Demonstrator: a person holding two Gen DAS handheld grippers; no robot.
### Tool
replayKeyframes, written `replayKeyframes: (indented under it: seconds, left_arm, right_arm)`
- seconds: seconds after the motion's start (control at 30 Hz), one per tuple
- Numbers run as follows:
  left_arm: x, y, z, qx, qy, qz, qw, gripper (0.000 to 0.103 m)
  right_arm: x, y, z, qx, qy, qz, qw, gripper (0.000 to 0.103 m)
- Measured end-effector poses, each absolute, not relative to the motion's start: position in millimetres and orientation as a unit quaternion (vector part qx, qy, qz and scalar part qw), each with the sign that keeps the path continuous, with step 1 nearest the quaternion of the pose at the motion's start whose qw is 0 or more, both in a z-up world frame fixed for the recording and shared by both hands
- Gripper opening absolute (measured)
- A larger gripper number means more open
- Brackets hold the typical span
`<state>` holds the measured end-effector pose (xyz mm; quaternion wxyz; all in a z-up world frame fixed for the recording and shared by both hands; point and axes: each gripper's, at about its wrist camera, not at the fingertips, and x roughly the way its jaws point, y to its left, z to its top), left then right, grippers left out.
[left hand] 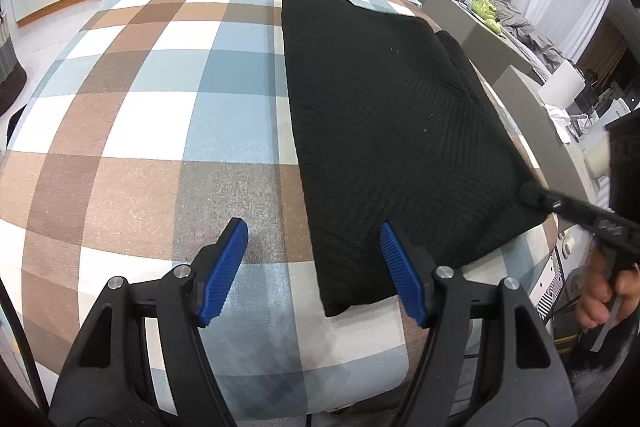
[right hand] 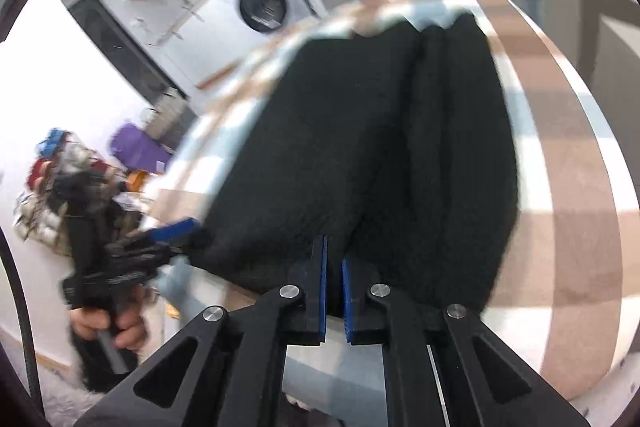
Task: Fold small clothes
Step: 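Release the fold with the right tool and smooth the folded sweater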
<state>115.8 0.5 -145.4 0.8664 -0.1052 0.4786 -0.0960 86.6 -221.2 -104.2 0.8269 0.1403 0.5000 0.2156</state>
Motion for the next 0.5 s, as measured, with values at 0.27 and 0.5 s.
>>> replayKeyframes:
  seconds: [0.27,0.5]
  left_arm:
    - [117.0,-7.1,-132.6,-0.103,0.461,-0.109,0.874,0.066]
    - [127.7,-45.1,-127.6,-0.083,0.446,-0.159,0.877,0.066]
  right_arm:
    - [81.1,-232.1,-106.8,0.159,0.494,0.199,0.831,0.018]
    - [89.1,-270.7,-103.5,0.221,0.465,0.157,0.843,0.038]
